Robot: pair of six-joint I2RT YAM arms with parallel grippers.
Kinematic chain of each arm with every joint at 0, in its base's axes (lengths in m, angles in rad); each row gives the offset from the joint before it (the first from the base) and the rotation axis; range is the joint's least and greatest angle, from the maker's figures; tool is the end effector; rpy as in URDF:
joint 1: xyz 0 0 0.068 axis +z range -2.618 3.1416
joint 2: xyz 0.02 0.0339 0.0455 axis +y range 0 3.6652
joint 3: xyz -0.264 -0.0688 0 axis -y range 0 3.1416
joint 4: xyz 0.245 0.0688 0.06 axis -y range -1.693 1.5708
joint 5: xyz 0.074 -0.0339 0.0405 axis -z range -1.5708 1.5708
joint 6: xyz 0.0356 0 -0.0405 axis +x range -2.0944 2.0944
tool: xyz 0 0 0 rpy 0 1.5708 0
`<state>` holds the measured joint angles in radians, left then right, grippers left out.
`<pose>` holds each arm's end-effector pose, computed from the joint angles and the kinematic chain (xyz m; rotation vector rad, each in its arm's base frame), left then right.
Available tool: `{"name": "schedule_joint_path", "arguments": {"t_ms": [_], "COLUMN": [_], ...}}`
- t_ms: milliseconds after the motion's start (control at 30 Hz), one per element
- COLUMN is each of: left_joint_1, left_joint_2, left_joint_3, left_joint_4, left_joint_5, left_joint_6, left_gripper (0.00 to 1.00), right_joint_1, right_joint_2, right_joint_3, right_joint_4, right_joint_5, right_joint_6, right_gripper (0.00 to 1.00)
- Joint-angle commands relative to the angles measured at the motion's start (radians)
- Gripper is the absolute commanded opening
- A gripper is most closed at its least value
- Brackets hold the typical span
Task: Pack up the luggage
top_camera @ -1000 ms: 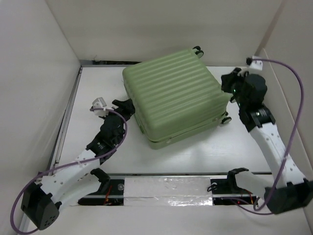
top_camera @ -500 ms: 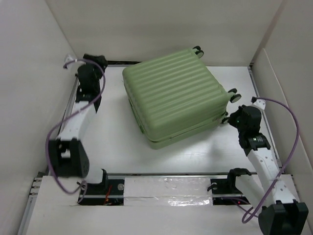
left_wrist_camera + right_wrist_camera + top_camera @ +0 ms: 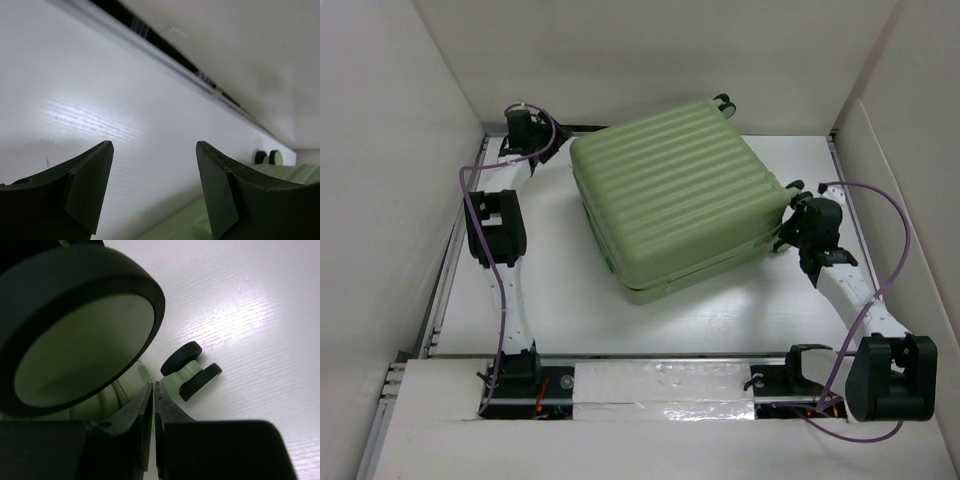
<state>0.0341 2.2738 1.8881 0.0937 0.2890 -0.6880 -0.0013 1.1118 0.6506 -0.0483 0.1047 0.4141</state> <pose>0.5438 0.0084 0.2472 -0.4794 1.8522 -0.7164 0.2446 -0.0040 0.2415 0.4914 2.0215 0.1434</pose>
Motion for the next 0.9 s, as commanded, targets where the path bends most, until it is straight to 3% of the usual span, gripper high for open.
{"name": "schedule_joint_path", "arguments": {"t_ms": [0,300,433,467,667,800,867], "left_joint_1": [-0.013,-0.074,-0.074,-0.074,-0.074,-0.097,-0.097], "left_joint_2": [-0.011,-0.055,-0.229,-0.267,-0.538,-0.747,-0.859], "left_joint_3": [0.048,-0.182,-0.493,-0.623,-1.034,-1.203,-1.274], "left_joint_4": [0.031,0.291,0.533,0.613,0.724,0.7,0.654], "left_joint_5": [0.099,0.213,0.135,0.11,-0.123,-0.267,-0.416], "left_joint_6": [0.044,0.027,-0.053,-0.106,-0.24,-0.274,-0.265], "left_gripper": [0.65,0.66,0.64,0.64,0.63,0.63,0.64], "right_joint_1": [0.007,0.007,0.04,0.052,0.164,0.193,0.202], "right_joint_2": [0.037,0.126,0.193,0.215,0.472,0.644,0.706], "right_joint_3": [0.07,0.141,0.201,0.224,0.476,0.679,0.771], "right_joint_4": [0.162,0.185,0.2,0.193,0.156,0.095,0.094], "right_joint_5": [-0.138,-0.221,-0.218,-0.215,-0.244,-0.379,-0.427], "right_joint_6": [-0.024,-0.026,-0.028,-0.037,-0.049,-0.034,-0.006], "right_gripper": [0.13,0.15,0.16,0.16,0.17,0.17,0.17]}}
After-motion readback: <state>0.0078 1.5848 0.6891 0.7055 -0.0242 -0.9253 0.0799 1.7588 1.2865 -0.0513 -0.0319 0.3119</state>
